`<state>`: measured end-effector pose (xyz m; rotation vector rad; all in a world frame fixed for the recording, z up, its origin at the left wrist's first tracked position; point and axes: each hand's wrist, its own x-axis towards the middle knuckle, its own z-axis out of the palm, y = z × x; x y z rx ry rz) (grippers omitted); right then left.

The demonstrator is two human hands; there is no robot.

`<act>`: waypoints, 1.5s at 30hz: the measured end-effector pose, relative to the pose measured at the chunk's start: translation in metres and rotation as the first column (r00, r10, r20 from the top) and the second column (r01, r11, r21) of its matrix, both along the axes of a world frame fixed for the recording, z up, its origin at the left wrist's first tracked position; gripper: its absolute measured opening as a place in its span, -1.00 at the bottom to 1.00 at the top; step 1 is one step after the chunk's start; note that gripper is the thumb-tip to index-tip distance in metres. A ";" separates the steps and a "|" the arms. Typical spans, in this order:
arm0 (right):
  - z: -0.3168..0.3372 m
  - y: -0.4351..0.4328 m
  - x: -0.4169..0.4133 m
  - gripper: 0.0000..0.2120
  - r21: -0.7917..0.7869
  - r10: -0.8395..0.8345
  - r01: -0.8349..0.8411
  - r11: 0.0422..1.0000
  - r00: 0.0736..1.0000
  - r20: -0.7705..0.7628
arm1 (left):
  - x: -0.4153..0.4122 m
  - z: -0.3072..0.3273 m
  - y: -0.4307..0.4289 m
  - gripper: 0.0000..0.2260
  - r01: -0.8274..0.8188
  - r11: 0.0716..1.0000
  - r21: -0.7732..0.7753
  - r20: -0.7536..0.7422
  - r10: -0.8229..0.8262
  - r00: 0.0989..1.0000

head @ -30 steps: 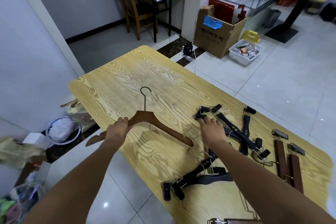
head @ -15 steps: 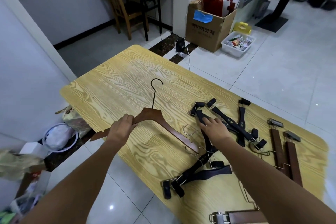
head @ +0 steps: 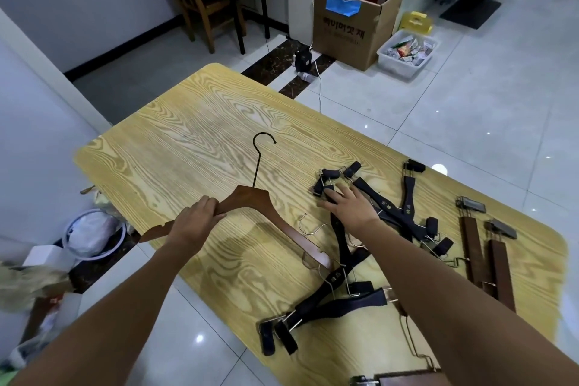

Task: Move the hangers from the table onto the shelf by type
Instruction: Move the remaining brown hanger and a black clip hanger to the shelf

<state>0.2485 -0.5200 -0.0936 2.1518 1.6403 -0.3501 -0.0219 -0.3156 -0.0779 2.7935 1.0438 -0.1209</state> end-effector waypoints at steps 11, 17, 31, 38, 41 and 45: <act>-0.017 0.002 0.015 -0.45 0.037 0.092 -0.097 0.995 0.989 0.119 | 0.014 -0.001 -0.008 -0.72 0.003 0.999 -0.049 0.020 -0.002 1.000; 0.007 0.005 0.022 -0.56 0.041 0.236 -0.248 0.968 0.953 0.187 | 0.003 0.020 -0.009 -0.72 -0.026 0.999 -0.036 0.070 0.028 0.997; 0.123 0.006 -0.001 -0.79 0.056 0.092 -0.126 0.991 0.907 0.410 | -0.050 0.108 0.001 -0.73 -0.034 0.994 0.101 0.191 0.014 0.981; 0.156 -0.008 -0.033 -0.81 0.090 -0.015 -0.024 0.996 0.913 0.408 | -0.071 0.131 -0.006 -0.72 -0.029 0.991 0.130 0.200 0.003 0.980; 0.168 -0.006 -0.057 -0.66 0.162 -0.074 0.020 0.987 0.940 0.332 | -0.089 0.145 -0.011 -0.73 -0.033 0.990 0.138 0.242 -0.001 0.970; 0.177 0.008 -0.097 -0.68 0.338 -0.225 0.165 0.926 0.963 0.147 | -0.126 0.168 -0.009 -0.73 -0.055 0.985 0.163 0.291 0.006 0.957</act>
